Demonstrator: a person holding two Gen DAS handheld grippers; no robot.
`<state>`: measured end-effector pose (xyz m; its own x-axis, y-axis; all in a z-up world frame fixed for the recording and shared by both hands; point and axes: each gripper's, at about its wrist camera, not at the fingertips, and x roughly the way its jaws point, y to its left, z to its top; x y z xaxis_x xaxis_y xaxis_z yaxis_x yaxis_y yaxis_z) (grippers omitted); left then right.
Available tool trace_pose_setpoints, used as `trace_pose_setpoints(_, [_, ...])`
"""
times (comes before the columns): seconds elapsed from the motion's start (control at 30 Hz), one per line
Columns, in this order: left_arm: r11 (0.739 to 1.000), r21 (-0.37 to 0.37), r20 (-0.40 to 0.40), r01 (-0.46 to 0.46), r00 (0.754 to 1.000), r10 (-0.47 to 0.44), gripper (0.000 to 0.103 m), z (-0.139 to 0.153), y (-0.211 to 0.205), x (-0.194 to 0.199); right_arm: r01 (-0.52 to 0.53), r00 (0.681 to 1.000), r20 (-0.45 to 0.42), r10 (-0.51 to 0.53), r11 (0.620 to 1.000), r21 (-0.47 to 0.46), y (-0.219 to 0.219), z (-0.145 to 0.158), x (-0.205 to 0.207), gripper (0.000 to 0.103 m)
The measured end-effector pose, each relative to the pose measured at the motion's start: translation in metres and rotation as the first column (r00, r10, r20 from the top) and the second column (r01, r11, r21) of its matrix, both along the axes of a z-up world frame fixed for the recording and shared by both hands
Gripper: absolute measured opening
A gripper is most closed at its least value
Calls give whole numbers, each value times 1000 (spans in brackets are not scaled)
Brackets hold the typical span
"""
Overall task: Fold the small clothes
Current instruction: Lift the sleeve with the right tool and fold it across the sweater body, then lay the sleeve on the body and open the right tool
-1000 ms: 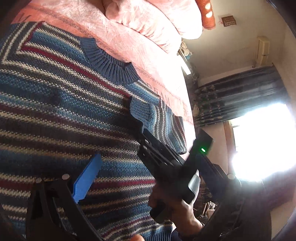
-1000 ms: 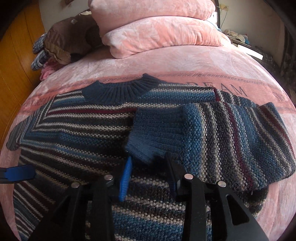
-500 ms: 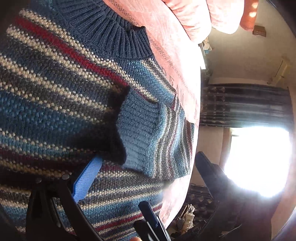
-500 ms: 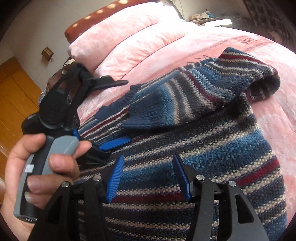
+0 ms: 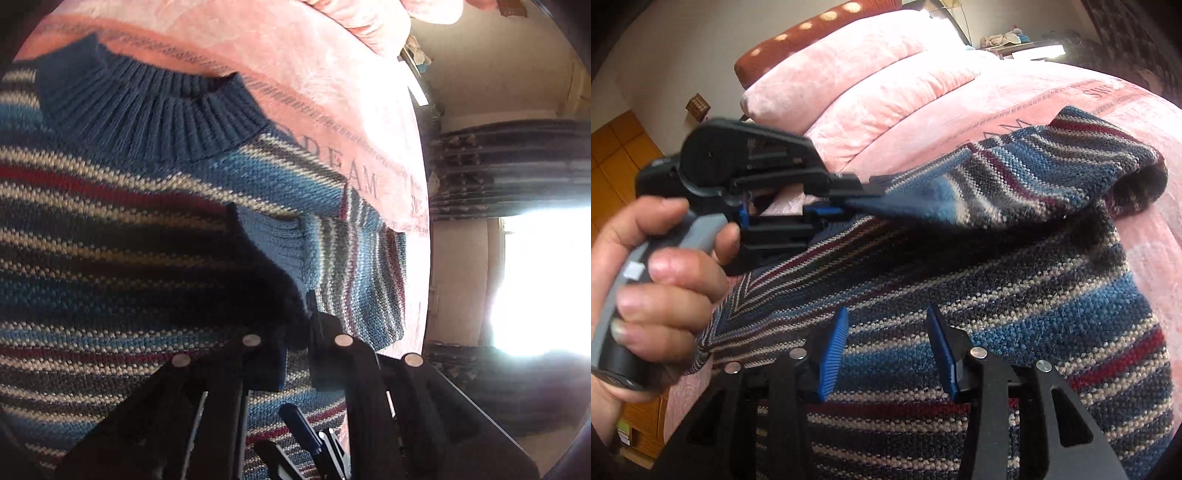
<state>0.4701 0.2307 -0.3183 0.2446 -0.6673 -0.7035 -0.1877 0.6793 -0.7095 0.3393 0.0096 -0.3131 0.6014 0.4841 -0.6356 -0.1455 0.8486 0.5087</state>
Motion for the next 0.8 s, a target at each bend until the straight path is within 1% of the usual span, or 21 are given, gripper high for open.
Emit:
trace_pose_setpoints(0.17, [998, 33, 102, 48, 993, -51, 6, 59, -9, 16, -30, 999, -16, 30, 999, -12, 11, -6, -1, 45])
trace_pose_setpoints(0.3, [995, 64, 182, 70, 980, -81, 6, 108, -6, 21, -39, 999, -18, 39, 999, -18, 16, -8, 1, 45])
trace_pose_setpoints(0.37, [994, 80, 213, 72, 973, -87, 6, 131, 0, 18, -42, 999, -19, 42, 999, -20, 18, -8, 2, 45])
trace_pose_setpoints(0.5, [994, 95, 264, 59, 961, -83, 6, 164, 19, 11, -48, 999, -14, 47, 999, -26, 20, -8, 3, 45])
trace_pose_setpoints(0.53, [994, 98, 277, 56, 957, -82, 6, 161, 27, 1, -49, 999, -16, 49, 998, -26, 22, -9, 2, 45])
trace_pose_setpoints(0.67, [993, 109, 298, 38, 952, -69, 6, 178, 53, -7, -56, 998, -18, 55, 998, -33, 25, -10, 1, 45])
trace_pose_setpoints(0.8, [993, 117, 296, 16, 954, -50, 6, 176, 78, -13, -59, 998, -15, 59, 997, -39, 28, -10, 2, 45])
